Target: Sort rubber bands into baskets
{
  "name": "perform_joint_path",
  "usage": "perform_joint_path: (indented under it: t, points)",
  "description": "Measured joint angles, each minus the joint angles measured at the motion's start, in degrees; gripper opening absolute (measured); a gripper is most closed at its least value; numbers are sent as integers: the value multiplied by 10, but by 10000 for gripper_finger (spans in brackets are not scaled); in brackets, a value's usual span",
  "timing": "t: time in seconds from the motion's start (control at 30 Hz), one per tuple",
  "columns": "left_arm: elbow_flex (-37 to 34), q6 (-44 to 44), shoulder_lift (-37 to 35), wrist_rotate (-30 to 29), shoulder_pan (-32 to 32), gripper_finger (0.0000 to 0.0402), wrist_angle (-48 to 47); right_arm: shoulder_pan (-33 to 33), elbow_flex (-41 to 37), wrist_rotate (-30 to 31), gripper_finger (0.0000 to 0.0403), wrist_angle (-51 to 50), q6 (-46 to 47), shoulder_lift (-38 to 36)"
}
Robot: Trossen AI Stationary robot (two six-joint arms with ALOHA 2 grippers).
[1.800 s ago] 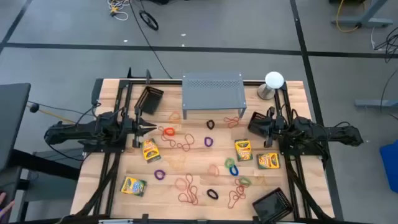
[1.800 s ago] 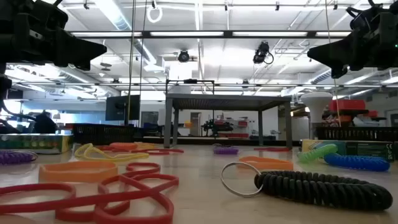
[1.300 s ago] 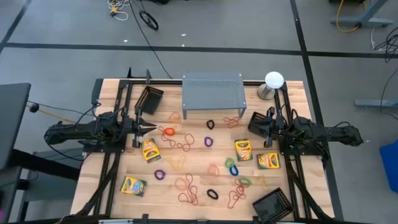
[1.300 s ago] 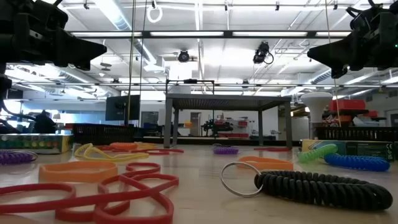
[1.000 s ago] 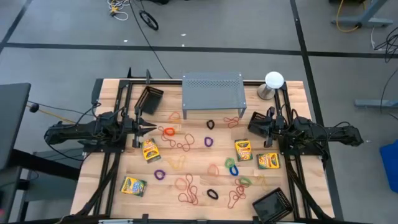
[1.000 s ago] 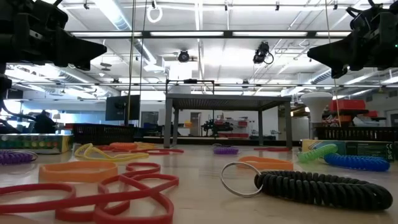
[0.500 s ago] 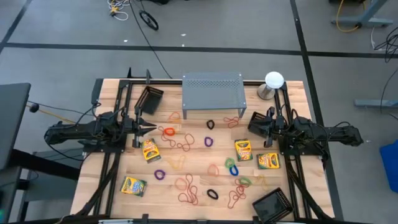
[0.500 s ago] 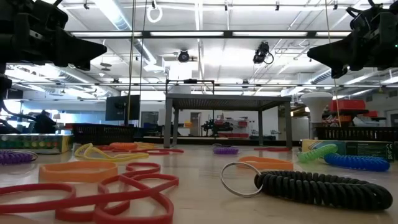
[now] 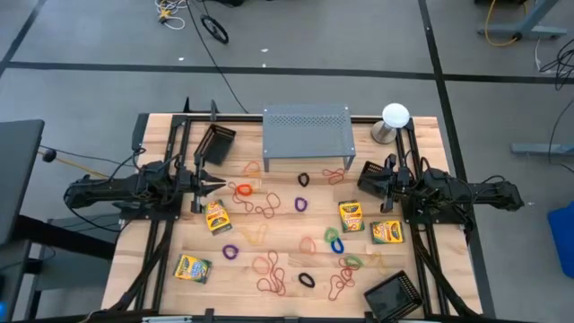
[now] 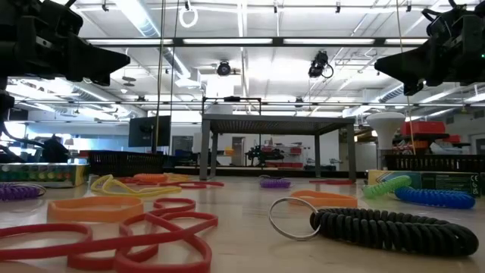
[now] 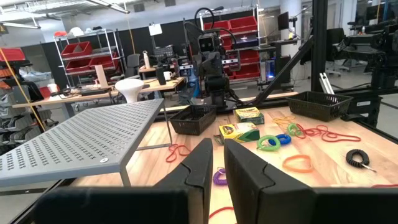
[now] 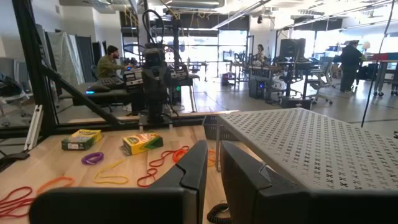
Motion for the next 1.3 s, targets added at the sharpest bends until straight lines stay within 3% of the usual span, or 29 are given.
perform_joint_path:
  t: [0.4,0.5,0.73,0.83,1.03,1.13,1.3]
  points:
    - [0,0,0,0,0,50,0,0,0,10,55,10,-16,0]
    - [0,0,0,0,0,50,0,0,0,10,55,34,27,0]
    - [0,0,0,0,0,50,0,0,0,14,55,167,28,1]
    - [0,0,0,0,0,50,0,0,4,-13,54,215,0,6]
    - [0,0,0,0,0,50,0,5,89,-36,8,109,-25,93]
    - [0,0,0,1,0,50,0,18,157,-7,7,44,-26,174]
    - [0,0,0,1,0,50,0,60,302,83,4,-193,41,312]
